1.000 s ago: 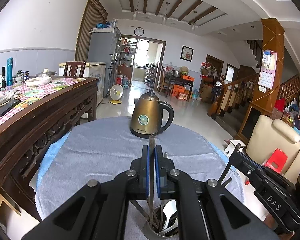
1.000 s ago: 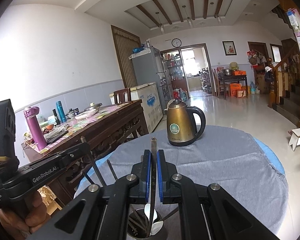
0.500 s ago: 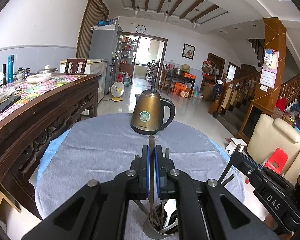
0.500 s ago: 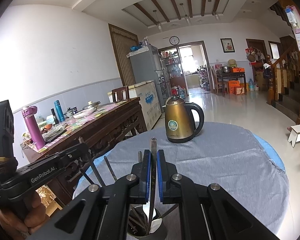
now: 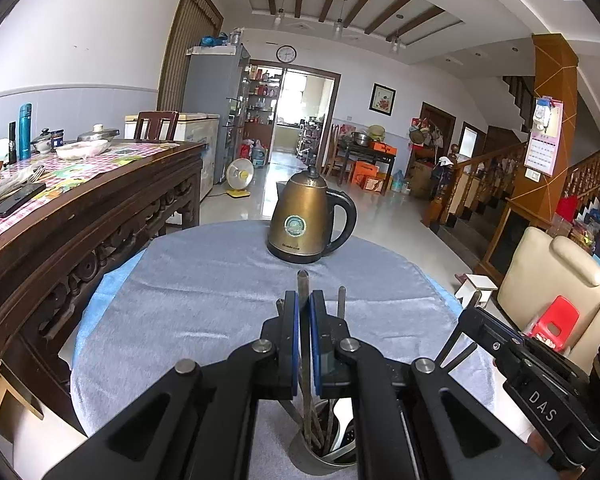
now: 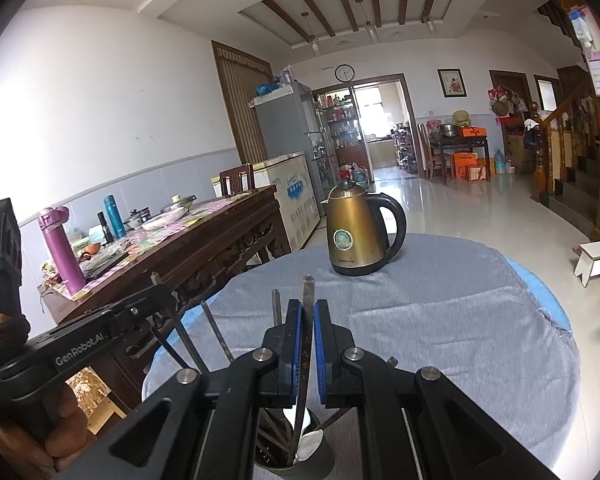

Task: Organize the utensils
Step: 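Push the chopsticks down into the cup and open both tools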

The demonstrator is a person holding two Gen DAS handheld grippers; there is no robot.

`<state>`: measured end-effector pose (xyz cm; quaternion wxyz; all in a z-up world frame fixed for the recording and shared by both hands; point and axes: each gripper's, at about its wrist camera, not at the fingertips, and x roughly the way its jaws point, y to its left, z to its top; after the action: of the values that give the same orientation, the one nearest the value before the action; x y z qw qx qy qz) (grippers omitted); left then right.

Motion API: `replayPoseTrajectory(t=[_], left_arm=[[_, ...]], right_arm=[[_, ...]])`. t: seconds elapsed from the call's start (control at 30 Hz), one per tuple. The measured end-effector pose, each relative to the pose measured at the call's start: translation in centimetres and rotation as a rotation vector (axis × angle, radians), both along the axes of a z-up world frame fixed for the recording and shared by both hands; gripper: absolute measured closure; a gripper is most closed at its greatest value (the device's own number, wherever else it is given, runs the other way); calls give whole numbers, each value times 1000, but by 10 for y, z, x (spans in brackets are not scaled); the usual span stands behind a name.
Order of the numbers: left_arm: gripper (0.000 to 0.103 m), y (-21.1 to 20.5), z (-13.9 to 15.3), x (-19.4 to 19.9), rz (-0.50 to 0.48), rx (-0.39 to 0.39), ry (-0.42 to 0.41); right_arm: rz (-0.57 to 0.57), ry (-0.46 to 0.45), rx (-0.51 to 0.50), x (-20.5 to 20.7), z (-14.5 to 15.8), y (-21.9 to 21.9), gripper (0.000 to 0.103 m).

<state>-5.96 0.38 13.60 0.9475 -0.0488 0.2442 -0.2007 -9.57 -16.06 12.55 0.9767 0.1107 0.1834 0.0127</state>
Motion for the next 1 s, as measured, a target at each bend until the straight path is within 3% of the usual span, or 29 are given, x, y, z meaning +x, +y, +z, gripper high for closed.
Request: replayPoseTrajectory(t=[1.0], left_arm=[[95,-9,-18,-4,85,115,-8]], right_arm=[[4,92,-29,13,-29,13,95]])
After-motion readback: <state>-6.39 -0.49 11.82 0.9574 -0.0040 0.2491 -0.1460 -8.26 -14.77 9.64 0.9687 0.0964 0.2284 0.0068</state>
